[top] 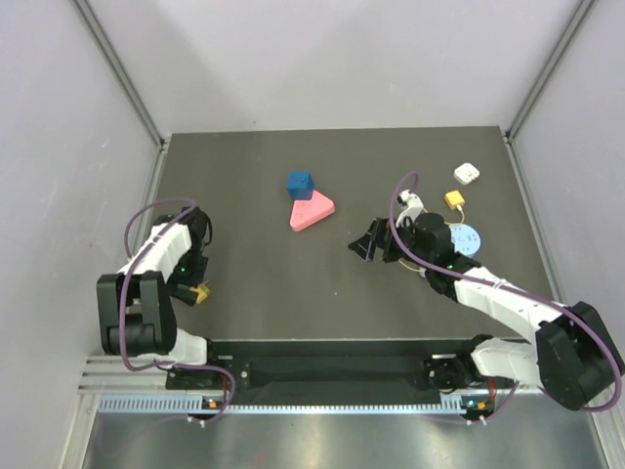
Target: Insert the plug
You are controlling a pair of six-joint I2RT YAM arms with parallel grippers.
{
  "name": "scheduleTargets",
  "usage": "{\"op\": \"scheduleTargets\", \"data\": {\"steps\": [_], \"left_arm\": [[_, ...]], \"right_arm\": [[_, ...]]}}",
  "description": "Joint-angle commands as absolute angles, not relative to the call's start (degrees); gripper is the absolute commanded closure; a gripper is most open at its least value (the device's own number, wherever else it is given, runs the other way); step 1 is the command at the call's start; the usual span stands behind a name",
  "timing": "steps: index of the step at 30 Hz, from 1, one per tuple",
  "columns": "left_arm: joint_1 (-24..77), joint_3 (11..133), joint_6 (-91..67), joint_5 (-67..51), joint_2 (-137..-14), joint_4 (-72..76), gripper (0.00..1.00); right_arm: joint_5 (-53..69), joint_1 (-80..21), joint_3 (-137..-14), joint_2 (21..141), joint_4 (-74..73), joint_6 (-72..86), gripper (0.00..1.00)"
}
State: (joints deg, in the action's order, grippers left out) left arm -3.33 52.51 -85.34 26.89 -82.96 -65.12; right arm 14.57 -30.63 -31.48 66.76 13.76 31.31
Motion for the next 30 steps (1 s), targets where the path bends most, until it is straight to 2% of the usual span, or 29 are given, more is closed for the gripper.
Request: {"op": "scheduleTargets", "data": {"steps": [1, 7, 12, 16, 19, 20, 21, 22, 23, 25, 27, 30], "left_arm": [[-3.4, 51.8, -83.0, 26.3, -84.6, -60.4, 0.26], [-0.2, 55.4, -74.5, 20.9, -89.9, -54.8, 0.45], [11.1, 63.4, -64.2, 18.6, -96.1, -49.1, 0.48], [18.5, 74.6, -56.5, 20.2, -100.9, -49.5, 0.54], [20.1, 79.0, -56.9, 24.0, -101.4, -54.9, 0.46], [20.0, 79.6, -60.1, 27.2, -100.9, -57.0, 0.34], [19.5, 80.2, -62.6, 28.7, -100.6, -59.9, 0.28], [19.1, 80.4, -65.1, 29.9, -100.0, -62.3, 0.12], [17.9, 80.0, -67.8, 30.9, -98.1, -64.9, 0.08], [16.5, 76.8, -66.5, 30.3, -95.3, -63.4, 0.09], [15.2, 73.4, -57.4, 28.7, -90.6, -55.1, 0.21], [14.5, 67.6, -47.5, 29.3, -85.8, -49.7, 0.25]], "right_arm": [[14.2, -31.3, -31.9, 65.2, 15.3, 31.6, 0.00], [13.4, -31.4, -31.6, 63.9, 15.0, 31.5, 0.00], [13.4, -31.6, -31.7, 64.6, 15.4, 31.9, 0.00], [13.3, -32.3, -32.3, 65.5, 15.2, 31.8, 0.00], [12.7, -33.0, -32.9, 65.9, 14.5, 31.6, 0.00], [12.4, -33.0, -33.0, 65.9, 14.4, 31.6, 0.00], [12.2, -33.4, -33.0, 65.9, 14.5, 31.6, 0.00], [12.0, -33.7, -32.9, 65.9, 14.5, 31.6, 0.00], [11.7, -33.8, -33.0, 66.0, 14.7, 31.8, 0.00], [11.7, -34.4, -33.2, 66.4, 14.7, 32.0, 0.00], [11.6, -35.1, -33.7, 66.7, 14.5, 31.9, 0.00], [11.4, -35.6, -34.4, 67.1, 14.0, 31.5, 0.00]]}}
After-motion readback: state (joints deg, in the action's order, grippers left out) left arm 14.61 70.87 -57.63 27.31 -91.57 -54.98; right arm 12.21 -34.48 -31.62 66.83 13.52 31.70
